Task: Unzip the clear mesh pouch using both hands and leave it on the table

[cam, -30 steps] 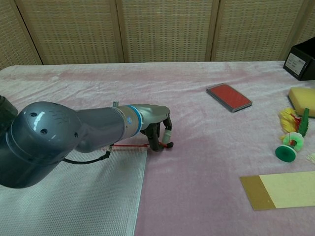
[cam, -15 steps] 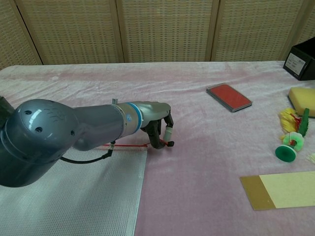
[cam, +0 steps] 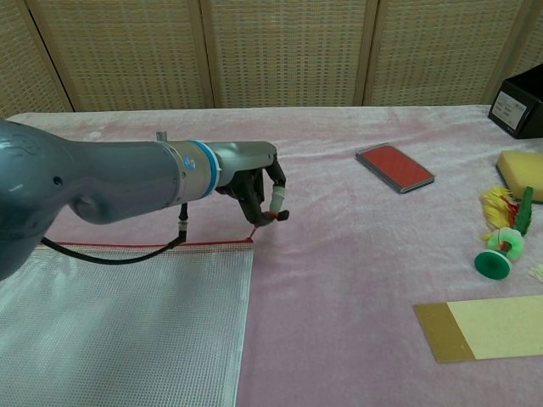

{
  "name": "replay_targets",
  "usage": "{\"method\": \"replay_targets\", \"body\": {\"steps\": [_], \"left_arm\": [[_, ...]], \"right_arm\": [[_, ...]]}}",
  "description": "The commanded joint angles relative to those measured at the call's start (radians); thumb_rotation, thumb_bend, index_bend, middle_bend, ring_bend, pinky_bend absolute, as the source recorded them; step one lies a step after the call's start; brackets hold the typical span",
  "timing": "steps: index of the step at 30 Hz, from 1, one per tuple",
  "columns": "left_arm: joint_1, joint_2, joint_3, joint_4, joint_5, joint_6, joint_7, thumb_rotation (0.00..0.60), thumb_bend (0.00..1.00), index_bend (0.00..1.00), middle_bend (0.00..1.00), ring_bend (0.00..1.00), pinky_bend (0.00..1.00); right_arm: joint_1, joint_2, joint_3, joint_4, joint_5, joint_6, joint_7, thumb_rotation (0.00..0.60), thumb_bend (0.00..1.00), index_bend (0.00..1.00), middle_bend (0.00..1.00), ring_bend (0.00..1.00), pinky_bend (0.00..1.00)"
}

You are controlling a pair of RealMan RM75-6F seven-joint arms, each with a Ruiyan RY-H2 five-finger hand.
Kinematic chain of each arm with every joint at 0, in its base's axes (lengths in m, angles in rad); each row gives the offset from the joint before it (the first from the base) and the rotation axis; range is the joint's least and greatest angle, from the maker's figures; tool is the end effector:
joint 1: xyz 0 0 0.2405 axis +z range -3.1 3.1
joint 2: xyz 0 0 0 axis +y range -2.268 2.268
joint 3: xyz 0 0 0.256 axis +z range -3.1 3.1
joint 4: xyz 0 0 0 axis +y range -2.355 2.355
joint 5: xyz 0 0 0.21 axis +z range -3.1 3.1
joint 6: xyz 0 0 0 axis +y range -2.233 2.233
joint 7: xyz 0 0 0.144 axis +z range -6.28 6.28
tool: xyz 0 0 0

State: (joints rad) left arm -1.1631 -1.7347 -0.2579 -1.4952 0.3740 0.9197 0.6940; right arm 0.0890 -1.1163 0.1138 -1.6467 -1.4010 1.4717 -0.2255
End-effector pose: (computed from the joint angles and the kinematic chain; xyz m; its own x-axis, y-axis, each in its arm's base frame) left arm -0.0285 0.3535 -0.0869 0.4217 0.4889 0.7637 0.9002 -0.3271 -0.2876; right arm -0.3117 -0.1944 0.1692 0.5516 0.0287 0.8336 -0.8323 0.0852 0.5478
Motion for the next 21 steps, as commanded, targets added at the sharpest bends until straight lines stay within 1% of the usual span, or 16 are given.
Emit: {"method": "replay_targets", "body": {"steps": [1, 4, 6, 10, 13, 14, 15, 17, 18, 19, 20, 21], "left_arm": [[0.053, 0.109, -0.029, -0.104, 0.038, -0.005, -0.082, 0.600, 0.78, 0.82, 0.95, 0.92, 1.00], [0.077, 0.173, -0.040, -0.154, 0.066, -0.016, -0.124, 0.600, 0.82, 0.83, 0.95, 0.92, 1.00], [0.085, 0.209, -0.042, -0.182, 0.075, -0.026, -0.141, 0.600, 0.83, 0.83, 0.95, 0.92, 1.00], [0.096, 0.272, -0.050, -0.231, 0.102, -0.024, -0.166, 0.600, 0.83, 0.83, 0.95, 0.92, 1.00], [0.110, 0.312, -0.069, -0.272, 0.126, -0.014, -0.205, 0.600, 0.83, 0.83, 0.95, 0.92, 1.00], [0.114, 0.323, -0.073, -0.284, 0.136, -0.015, -0.219, 0.600, 0.83, 0.83, 0.95, 0.92, 1.00], [0.115, 0.330, -0.076, -0.290, 0.144, -0.014, -0.229, 0.600, 0.83, 0.83, 0.95, 0.92, 1.00], [0.117, 0.337, -0.082, -0.302, 0.159, -0.012, -0.248, 0.600, 0.83, 0.83, 0.95, 0.92, 1.00], [0.118, 0.341, -0.088, -0.309, 0.170, -0.010, -0.262, 0.600, 0.83, 0.83, 0.95, 0.92, 1.00], [0.118, 0.342, -0.094, -0.313, 0.182, -0.005, -0.272, 0.600, 0.83, 0.83, 0.95, 0.92, 1.00], [0.118, 0.342, -0.095, -0.315, 0.190, -0.001, -0.278, 0.600, 0.83, 0.83, 0.95, 0.92, 1.00], [0.117, 0.341, -0.100, -0.316, 0.201, 0.005, -0.288, 0.600, 0.83, 0.83, 0.95, 0.92, 1.00]], "right_arm": [[0.006, -0.005, -0.006, -0.003, -0.002, -0.014, -0.003, 0.600, 0.00, 0.05, 0.00, 0.00, 0.00], [0.020, -0.011, -0.011, -0.010, -0.002, -0.042, -0.007, 0.600, 0.00, 0.05, 0.00, 0.00, 0.00], [0.033, -0.010, -0.011, -0.023, 0.005, -0.072, 0.009, 0.600, 0.00, 0.06, 0.00, 0.00, 0.00], [0.088, 0.016, -0.003, -0.059, 0.030, -0.186, 0.071, 0.600, 0.00, 0.06, 0.00, 0.00, 0.00], [0.166, 0.024, 0.029, -0.067, 0.051, -0.289, 0.071, 0.600, 0.00, 0.07, 0.00, 0.00, 0.00], [0.196, 0.028, 0.041, -0.074, 0.066, -0.336, 0.094, 0.600, 0.00, 0.07, 0.00, 0.00, 0.00], [0.218, 0.031, 0.050, -0.082, 0.076, -0.372, 0.119, 0.600, 0.00, 0.08, 0.02, 0.00, 0.00], [0.261, 0.037, 0.069, -0.101, 0.097, -0.443, 0.178, 0.600, 0.00, 0.10, 0.14, 0.10, 0.00], [0.290, 0.041, 0.084, -0.115, 0.113, -0.493, 0.229, 0.600, 0.00, 0.10, 0.27, 0.22, 0.01], [0.315, 0.040, 0.100, -0.129, 0.128, -0.536, 0.283, 0.600, 0.00, 0.11, 0.41, 0.37, 0.10], [0.335, 0.043, 0.112, -0.134, 0.141, -0.572, 0.323, 0.600, 0.00, 0.11, 0.49, 0.46, 0.20], [0.359, 0.044, 0.127, -0.145, 0.158, -0.614, 0.377, 0.600, 0.00, 0.11, 0.60, 0.57, 0.41]]}}
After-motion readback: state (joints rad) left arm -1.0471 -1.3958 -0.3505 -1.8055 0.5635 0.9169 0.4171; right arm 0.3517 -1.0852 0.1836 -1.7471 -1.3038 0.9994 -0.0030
